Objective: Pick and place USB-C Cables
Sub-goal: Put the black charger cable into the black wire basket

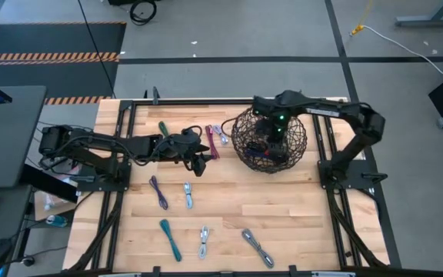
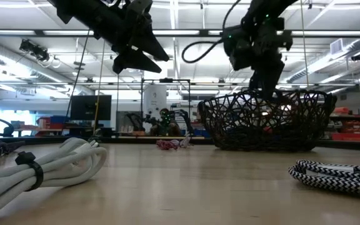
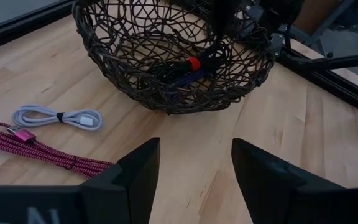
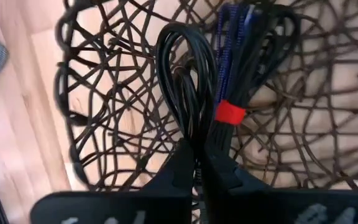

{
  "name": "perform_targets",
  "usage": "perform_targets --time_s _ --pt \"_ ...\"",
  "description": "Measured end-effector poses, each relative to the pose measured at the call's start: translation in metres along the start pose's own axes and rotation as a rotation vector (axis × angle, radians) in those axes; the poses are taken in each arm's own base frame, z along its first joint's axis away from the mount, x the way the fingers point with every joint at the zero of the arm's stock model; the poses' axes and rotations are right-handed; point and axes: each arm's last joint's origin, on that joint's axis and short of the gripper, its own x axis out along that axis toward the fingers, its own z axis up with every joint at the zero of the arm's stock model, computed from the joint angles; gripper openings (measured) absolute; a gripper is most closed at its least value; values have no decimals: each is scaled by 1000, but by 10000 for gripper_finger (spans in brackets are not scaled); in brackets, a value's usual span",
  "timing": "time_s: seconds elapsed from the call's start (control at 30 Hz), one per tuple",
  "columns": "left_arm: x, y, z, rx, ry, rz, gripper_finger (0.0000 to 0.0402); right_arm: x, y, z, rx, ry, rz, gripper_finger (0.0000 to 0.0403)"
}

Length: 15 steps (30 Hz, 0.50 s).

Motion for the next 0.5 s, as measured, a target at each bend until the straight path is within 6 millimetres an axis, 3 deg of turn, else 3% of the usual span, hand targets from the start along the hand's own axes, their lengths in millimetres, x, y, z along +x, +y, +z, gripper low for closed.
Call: perform_targets --time_s 0.2,0.5 --pt "0 0 0 0 0 0 206 12 -2 8 10 14 -14 20" --pt "0 0 0 0 0 0 206 1 6 6 6 -17 -154 124"
